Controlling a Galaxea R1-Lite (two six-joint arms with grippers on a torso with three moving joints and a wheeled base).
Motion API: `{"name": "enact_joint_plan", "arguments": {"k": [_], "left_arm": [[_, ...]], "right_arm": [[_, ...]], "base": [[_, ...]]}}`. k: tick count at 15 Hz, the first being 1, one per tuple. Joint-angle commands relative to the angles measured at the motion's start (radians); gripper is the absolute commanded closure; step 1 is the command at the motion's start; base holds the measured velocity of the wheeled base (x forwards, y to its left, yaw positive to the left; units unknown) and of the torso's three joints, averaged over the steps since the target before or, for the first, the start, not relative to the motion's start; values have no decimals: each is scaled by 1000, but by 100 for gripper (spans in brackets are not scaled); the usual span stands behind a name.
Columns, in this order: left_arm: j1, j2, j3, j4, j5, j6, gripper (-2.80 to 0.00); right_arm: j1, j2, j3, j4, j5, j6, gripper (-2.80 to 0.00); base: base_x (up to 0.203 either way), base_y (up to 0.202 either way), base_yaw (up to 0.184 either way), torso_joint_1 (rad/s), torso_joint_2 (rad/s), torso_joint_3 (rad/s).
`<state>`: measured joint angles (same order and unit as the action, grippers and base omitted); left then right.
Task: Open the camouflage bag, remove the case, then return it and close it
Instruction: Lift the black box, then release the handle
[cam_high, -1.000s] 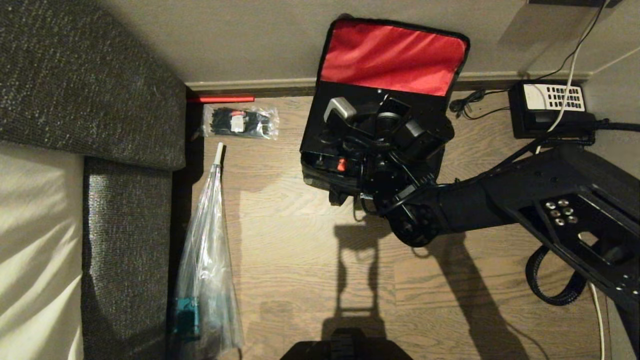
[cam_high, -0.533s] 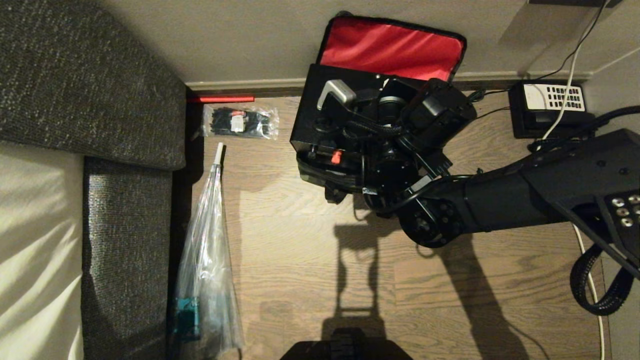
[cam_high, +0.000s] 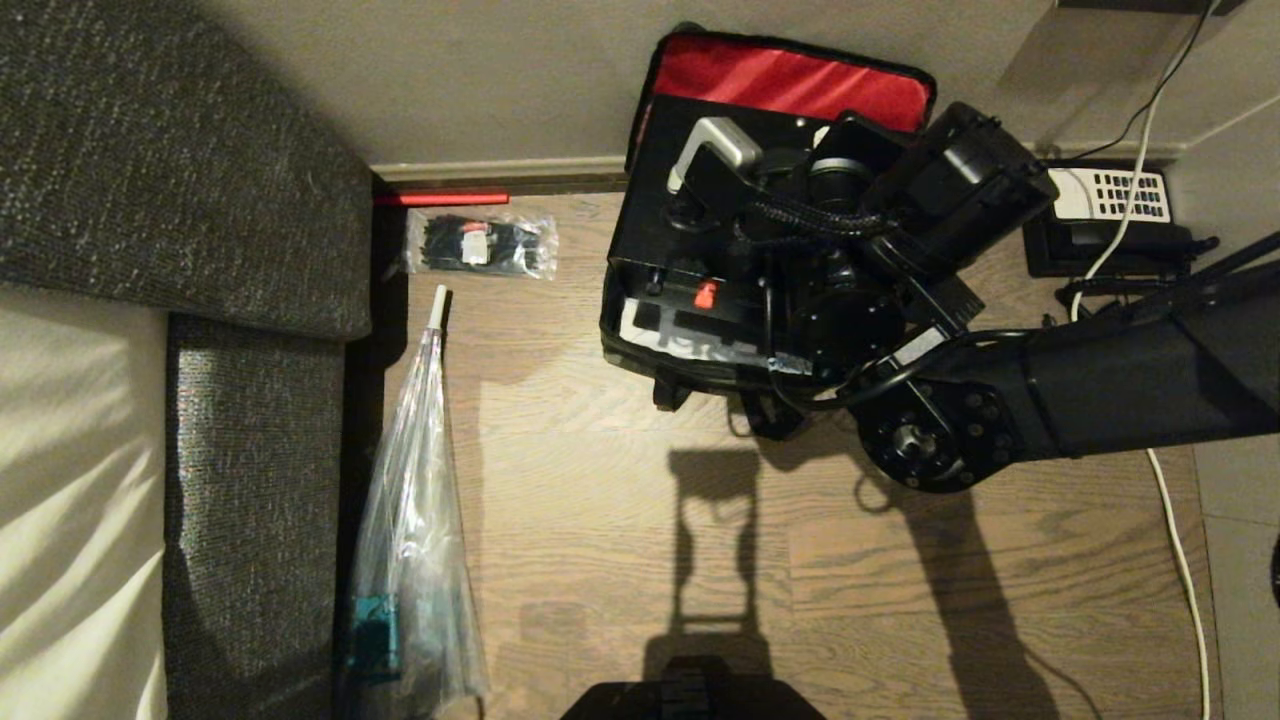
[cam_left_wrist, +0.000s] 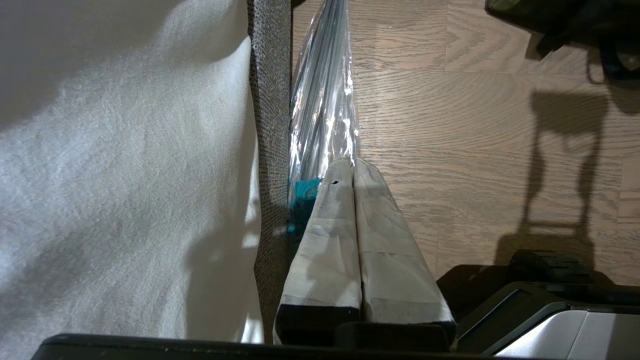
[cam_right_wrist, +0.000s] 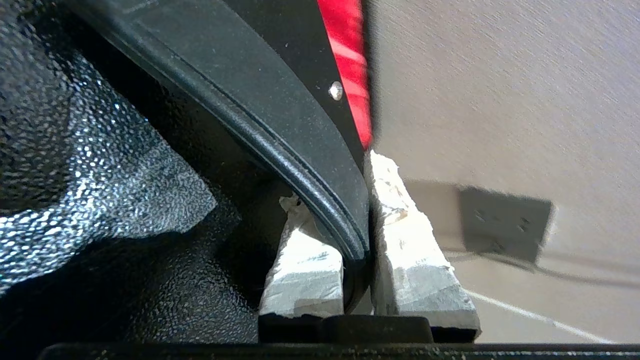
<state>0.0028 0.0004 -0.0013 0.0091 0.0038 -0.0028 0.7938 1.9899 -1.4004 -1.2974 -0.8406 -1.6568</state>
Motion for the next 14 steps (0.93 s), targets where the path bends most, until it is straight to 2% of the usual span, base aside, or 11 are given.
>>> {"name": "enact_joint_plan", "arguments": {"k": [1, 7, 14], "left_arm": [[0, 0, 0, 0, 1, 0, 0], [0, 0, 0, 0, 1, 0, 0], [0, 0, 0, 0, 1, -2, 0]], "right_arm": [[0, -57, 40, -8, -7, -9, 0], [-44, -155, 181, -32, -12, -4, 0], [-212, -252, 324, -64, -12, 39, 0]], "base": [[0, 0, 0, 0, 0, 0], [0, 0, 0, 0, 0, 0], [0, 0, 0, 0, 0, 0]]}}
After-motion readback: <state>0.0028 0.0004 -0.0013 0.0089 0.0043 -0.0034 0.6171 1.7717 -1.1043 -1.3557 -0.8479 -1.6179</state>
